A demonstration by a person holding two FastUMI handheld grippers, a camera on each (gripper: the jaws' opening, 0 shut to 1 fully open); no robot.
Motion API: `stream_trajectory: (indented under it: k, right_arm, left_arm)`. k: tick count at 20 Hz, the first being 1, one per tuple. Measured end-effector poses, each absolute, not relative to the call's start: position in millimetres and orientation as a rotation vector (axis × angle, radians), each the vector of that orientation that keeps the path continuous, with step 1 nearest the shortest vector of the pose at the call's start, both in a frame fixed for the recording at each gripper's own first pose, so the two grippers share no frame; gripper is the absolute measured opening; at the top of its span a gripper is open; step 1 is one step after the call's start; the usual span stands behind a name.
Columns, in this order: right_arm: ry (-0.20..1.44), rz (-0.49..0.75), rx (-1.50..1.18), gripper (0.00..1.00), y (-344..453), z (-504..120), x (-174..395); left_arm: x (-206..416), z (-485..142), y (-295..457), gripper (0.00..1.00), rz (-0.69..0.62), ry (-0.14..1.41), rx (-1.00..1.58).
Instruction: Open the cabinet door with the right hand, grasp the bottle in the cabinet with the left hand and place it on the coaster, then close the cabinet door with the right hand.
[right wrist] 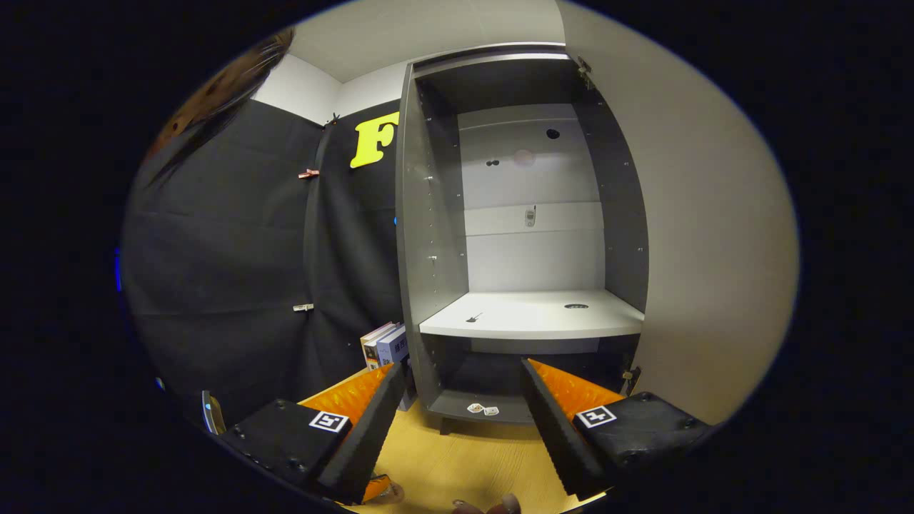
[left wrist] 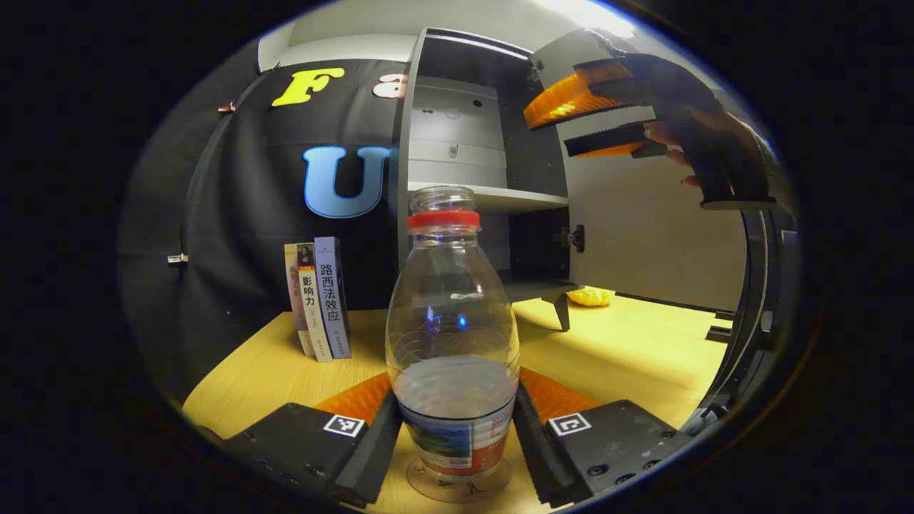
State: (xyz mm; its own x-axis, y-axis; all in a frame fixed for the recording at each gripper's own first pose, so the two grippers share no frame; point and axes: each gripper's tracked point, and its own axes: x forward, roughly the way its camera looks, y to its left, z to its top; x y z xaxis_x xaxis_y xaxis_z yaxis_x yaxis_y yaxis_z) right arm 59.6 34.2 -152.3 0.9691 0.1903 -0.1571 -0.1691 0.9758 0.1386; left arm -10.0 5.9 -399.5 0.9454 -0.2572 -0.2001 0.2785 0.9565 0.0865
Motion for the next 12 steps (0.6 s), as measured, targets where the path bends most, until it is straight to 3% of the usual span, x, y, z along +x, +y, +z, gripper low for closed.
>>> stream_trajectory:
  k: [6,8,9,12]
  right_arm:
    - [0.202,0.200,0.110,1.00,36,-162,58]
    - [0.217,0.206,0.114,0.99,36,-165,58]
    - [0.222,0.209,0.118,0.99,37,-166,58]
    - [0.226,0.206,0.109,1.00,35,-164,57]
  left_arm:
    - [-12,-422,12,0.82,-0.273,0.232,0.067]
    - [-12,-423,15,0.87,-0.259,0.243,0.074]
    - [-13,-420,17,0.94,-0.256,0.247,0.074]
    - [-11,-411,13,0.95,-0.262,0.242,0.067]
